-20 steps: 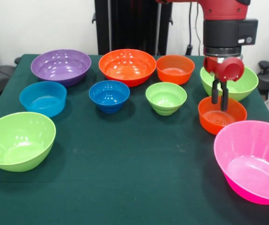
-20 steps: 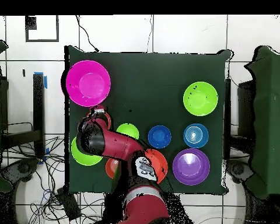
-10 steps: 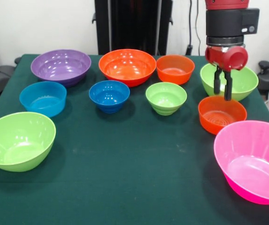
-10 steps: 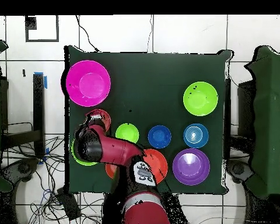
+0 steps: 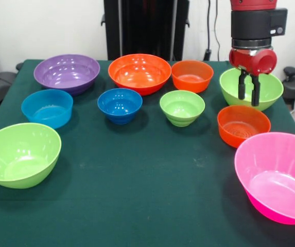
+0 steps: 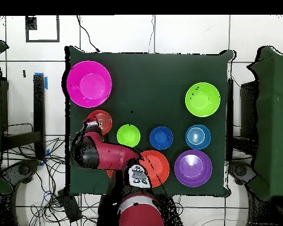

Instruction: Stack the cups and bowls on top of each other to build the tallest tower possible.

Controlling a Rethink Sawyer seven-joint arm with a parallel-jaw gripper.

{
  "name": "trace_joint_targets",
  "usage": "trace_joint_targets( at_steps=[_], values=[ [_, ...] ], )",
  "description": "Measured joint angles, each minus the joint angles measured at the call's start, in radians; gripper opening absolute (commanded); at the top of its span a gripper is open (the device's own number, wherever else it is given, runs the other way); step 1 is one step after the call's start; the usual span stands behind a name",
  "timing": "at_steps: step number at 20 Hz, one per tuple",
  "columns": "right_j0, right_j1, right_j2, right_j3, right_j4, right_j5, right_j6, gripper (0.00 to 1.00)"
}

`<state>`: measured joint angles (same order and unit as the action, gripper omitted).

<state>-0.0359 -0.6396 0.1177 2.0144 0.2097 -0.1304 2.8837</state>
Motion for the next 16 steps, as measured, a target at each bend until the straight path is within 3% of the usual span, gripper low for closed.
trace_joint_targets(
  at_steps=[9, 16],
  values=[
    [0.020, 0.032, -0.031, 0.006, -0.074, -0.003, 0.000, 1.00],
    [0.007, 0.059, -0.054, 0.056, -0.175, -0.060, 0.000, 1.00]
  ],
)
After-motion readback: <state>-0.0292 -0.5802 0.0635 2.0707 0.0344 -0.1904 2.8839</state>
